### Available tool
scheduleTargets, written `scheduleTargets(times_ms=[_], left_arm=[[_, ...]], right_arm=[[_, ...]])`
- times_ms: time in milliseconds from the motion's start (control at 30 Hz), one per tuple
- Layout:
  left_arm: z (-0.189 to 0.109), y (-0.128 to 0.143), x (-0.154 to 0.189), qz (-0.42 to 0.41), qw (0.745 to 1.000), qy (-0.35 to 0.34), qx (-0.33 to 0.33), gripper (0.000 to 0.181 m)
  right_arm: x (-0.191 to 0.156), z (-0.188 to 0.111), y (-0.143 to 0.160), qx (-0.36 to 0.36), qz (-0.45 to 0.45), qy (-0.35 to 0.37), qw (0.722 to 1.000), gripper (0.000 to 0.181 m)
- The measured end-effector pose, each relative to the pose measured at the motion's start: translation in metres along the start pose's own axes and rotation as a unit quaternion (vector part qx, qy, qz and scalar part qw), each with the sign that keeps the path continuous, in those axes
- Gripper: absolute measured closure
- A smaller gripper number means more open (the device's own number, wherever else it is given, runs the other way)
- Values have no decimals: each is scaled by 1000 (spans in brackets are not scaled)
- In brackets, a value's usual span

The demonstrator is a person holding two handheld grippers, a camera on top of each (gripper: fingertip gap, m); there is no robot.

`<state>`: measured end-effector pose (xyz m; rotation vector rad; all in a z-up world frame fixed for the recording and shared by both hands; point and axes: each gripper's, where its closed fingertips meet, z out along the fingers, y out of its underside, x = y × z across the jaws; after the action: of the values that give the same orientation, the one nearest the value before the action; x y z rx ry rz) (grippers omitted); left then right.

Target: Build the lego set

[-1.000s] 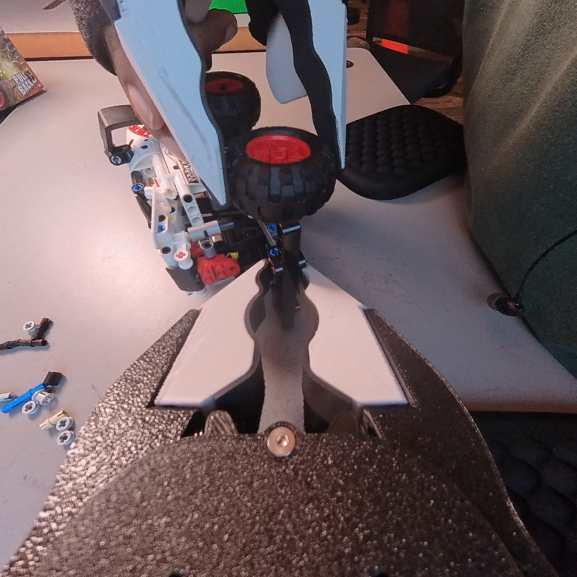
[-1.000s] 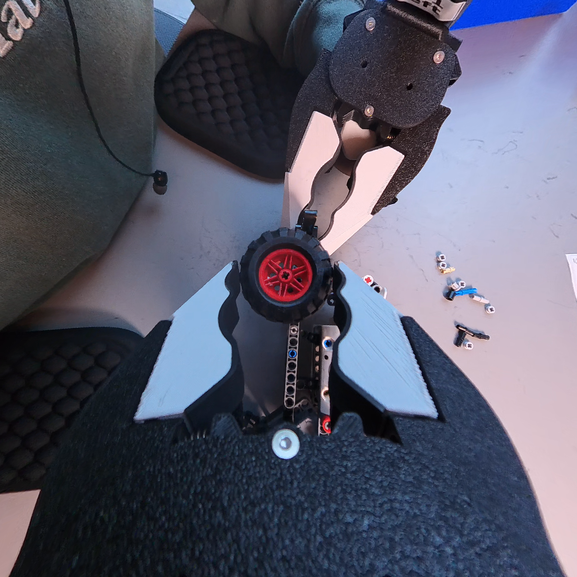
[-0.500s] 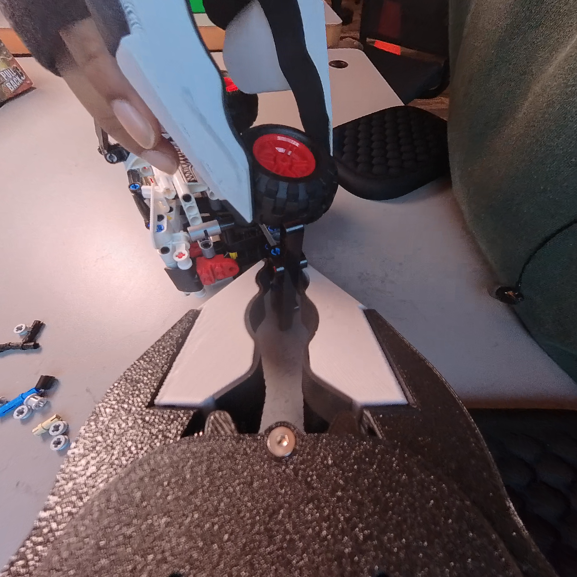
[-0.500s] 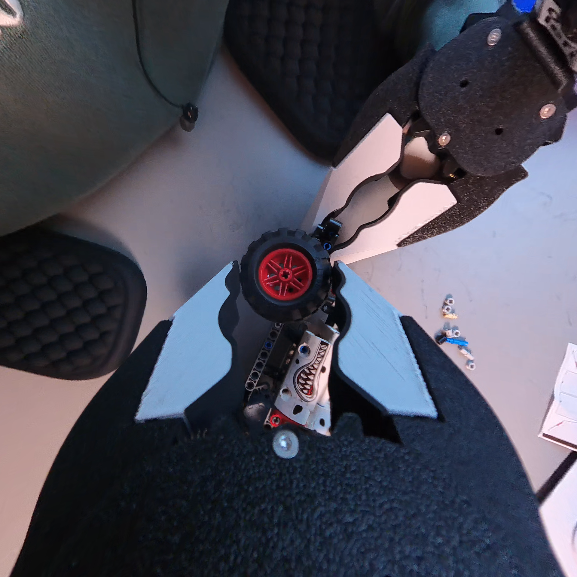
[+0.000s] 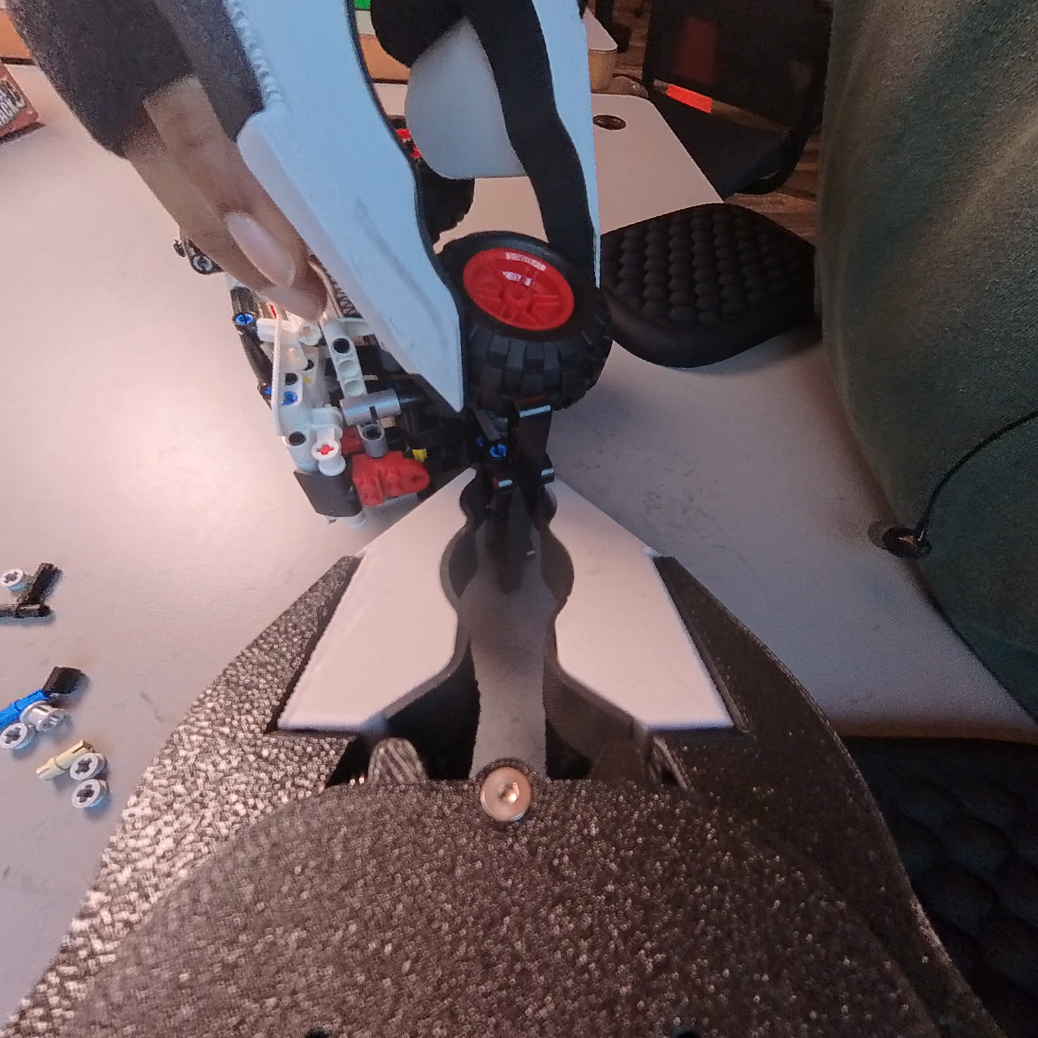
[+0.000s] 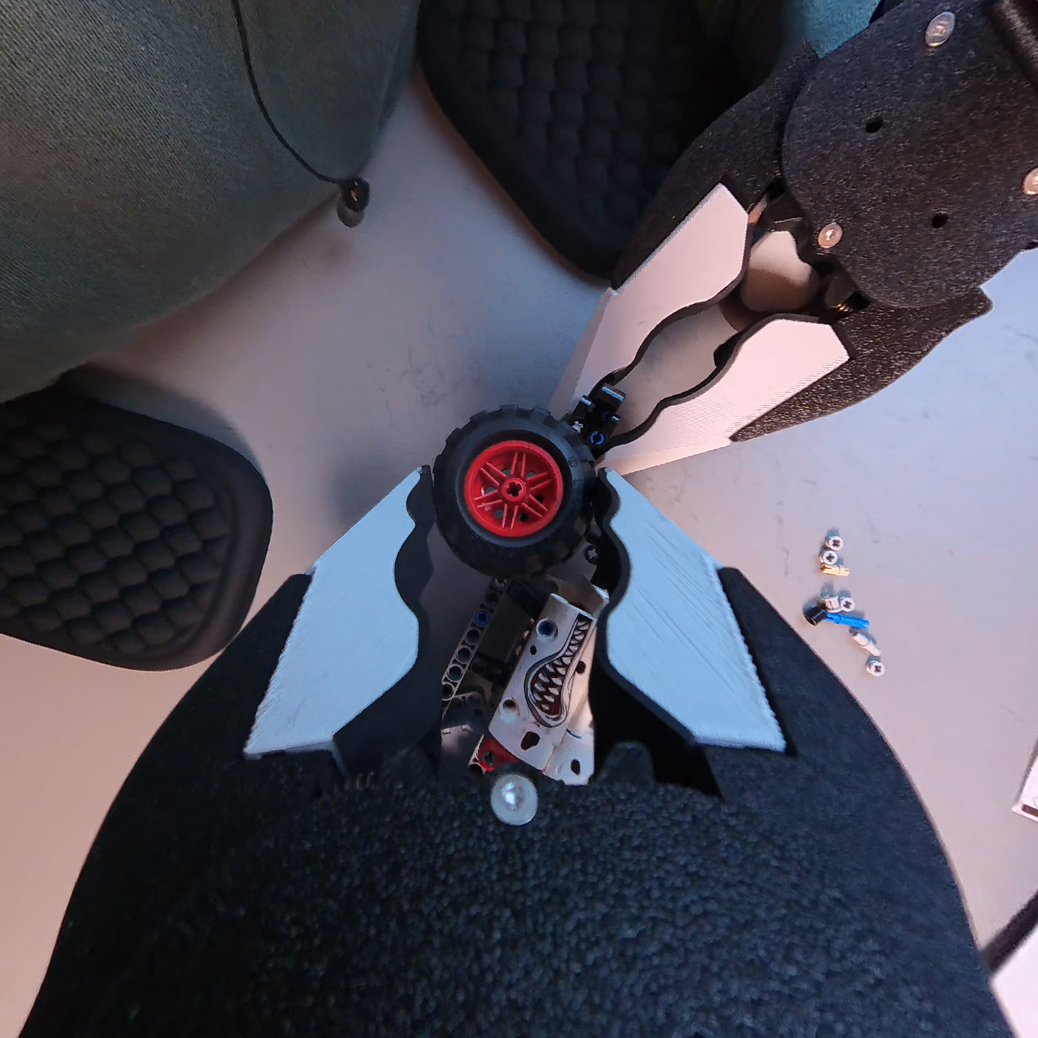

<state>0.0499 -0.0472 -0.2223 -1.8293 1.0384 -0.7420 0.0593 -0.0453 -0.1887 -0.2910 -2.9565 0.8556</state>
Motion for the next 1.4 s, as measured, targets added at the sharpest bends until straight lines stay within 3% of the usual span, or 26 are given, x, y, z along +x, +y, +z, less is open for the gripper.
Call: scheduleTargets(times_ms=[300,400,1067,1267,1400], left_arm=[[0,0,-1,-6,1000,0,0,168],[0,0,-1,-8,1000,-1,-1,168],[1,0,0,-10,1000,6,-6,168],[1,0,-2,-10,1000,0,-4,169],[2,0,-1,-9,1000,-1,-4,169]], right_arm=[[2,-15,-6,-21,64,69,995,118],[3,-19,-6,-47,57,92,993,130],[-1,-9,-1,-41,91,77,992,139],[2,-17,-3,-61,122,108,985,132],[-3,-26,-11,-94,121,119,981,148]])
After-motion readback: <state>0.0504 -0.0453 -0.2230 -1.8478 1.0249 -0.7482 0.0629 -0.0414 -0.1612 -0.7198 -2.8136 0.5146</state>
